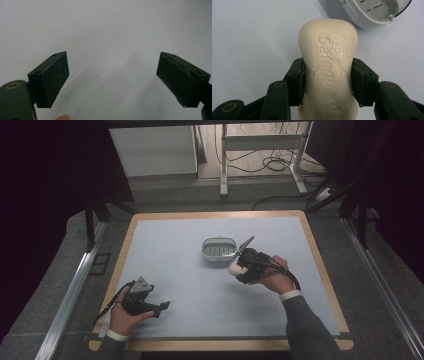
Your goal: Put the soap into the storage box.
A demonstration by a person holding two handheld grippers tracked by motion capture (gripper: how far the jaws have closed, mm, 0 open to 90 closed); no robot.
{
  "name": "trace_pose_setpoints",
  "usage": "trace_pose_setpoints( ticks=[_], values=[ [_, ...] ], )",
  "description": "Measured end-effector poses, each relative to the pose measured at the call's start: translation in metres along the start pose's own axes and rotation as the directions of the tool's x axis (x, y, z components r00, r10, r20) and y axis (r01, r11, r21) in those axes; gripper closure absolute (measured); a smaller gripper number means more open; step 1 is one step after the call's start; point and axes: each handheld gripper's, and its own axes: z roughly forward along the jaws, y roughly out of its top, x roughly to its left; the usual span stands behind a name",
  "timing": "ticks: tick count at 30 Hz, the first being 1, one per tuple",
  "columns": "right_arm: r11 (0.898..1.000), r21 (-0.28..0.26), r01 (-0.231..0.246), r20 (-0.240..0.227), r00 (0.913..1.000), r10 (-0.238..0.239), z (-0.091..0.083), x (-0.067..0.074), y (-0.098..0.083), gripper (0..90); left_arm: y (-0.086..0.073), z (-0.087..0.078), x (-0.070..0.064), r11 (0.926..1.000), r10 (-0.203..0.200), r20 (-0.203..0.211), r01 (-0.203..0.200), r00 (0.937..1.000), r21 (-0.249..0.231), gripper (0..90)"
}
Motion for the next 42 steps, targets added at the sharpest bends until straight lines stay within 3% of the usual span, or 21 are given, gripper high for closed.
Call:
trace_pose_setpoints(
  ticks=[42],
  values=[
    [0.999,-0.047,0.005,-0.013,0.9999,-0.006,0.012,-0.037,0.045,49.2,0.000,-0.002,0.001,1.0000,0.001,0.003,-0.001,1.0000,-0.005,11.4]
  ],
)
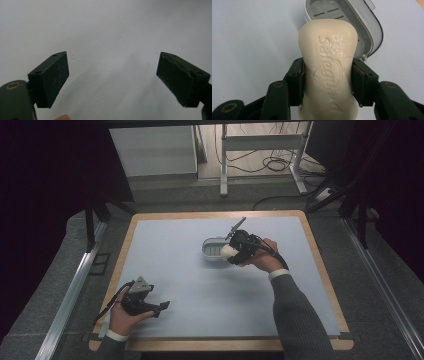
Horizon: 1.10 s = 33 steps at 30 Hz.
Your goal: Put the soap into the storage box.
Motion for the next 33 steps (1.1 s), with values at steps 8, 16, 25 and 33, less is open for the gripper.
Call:
trace_pose_setpoints(
  ticks=[8,16,25,33],
  values=[
    [1.000,0.021,0.000,0.008,1.0000,0.000,0.007,-0.007,0.009,49.2,0.000,0.000,0.000,1.0000,0.001,0.000,-0.001,1.0000,0.001,11.4],
    [1.000,0.007,-0.005,0.001,1.0000,0.005,0.012,-0.014,0.016,49.3,0.000,-0.003,0.002,1.0000,0.000,-0.007,0.000,1.0000,-0.004,11.4],
    [1.000,0.020,0.007,0.003,1.0000,-0.007,0.019,-0.021,0.023,49.2,0.000,-0.003,0.002,1.0000,-0.001,-0.003,0.001,1.0000,-0.008,11.4],
    [0.999,0.041,0.033,0.005,0.9994,-0.033,0.028,-0.024,0.029,49.2,0.000,-0.003,0.002,1.0000,-0.002,-0.001,0.002,1.0000,-0.007,11.4]
  ],
)
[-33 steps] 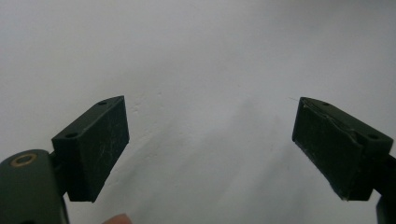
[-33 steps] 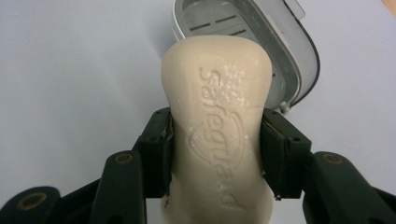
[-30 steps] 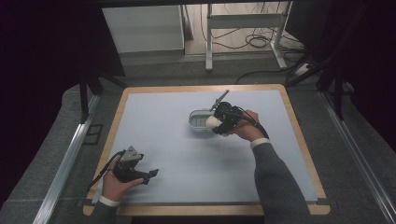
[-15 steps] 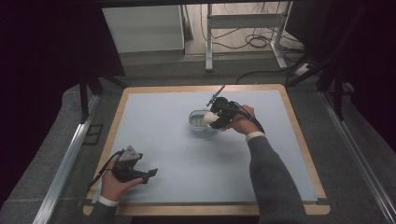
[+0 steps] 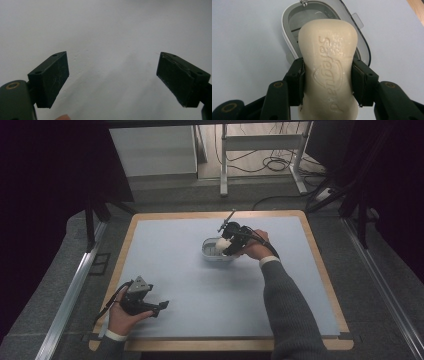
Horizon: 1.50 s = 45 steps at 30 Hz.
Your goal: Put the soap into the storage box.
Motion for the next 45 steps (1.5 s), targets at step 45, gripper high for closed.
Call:
trace_pose_setpoints(
  ticks=[45],
  values=[
    [0.998,-0.047,-0.037,0.054,0.9978,0.040,0.021,-0.003,0.025,35.6,0.000,0.005,-0.002,0.9999,0.003,0.011,-0.003,0.9999,0.016,11.4]
  ],
)
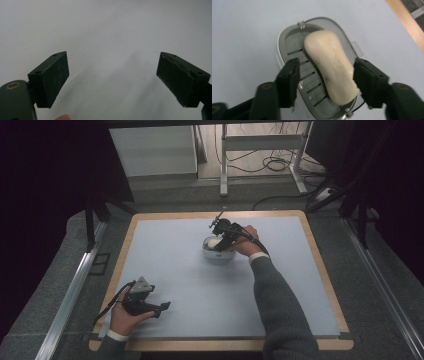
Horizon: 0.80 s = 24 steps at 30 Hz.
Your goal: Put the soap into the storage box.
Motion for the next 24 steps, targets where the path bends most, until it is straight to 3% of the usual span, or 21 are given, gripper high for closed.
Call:
trace_pose_setpoints(
  ticks=[1,11,17,20,24],
  values=[
    [0.998,-0.041,-0.052,-0.007,0.9986,0.052,-0.007,-0.003,-0.002,34.0,0.000,0.000,0.000,1.0000,-0.003,0.001,0.003,1.0000,-0.002,11.4],
    [0.982,-0.134,-0.134,0.011,0.9906,0.137,-0.024,0.005,-0.023,28.7,0.000,0.000,0.000,1.0000,-0.001,0.001,0.001,1.0000,0.003,11.4],
    [0.968,-0.193,-0.162,0.007,0.9861,0.166,-0.034,0.010,-0.054,28.3,0.000,0.001,-0.001,1.0000,0.001,0.000,-0.001,1.0000,0.007,11.5],
    [0.951,-0.234,-0.201,-0.004,0.9785,0.206,-0.040,0.014,-0.078,28.3,0.000,0.001,-0.001,1.0000,-0.003,-0.005,0.003,1.0000,0.001,11.5],
    [0.941,-0.266,-0.208,-0.014,0.9772,0.212,-0.044,0.020,-0.097,28.3,0.000,0.000,0.000,1.0000,-0.002,-0.013,0.002,0.9999,-0.001,11.5]
  ],
)
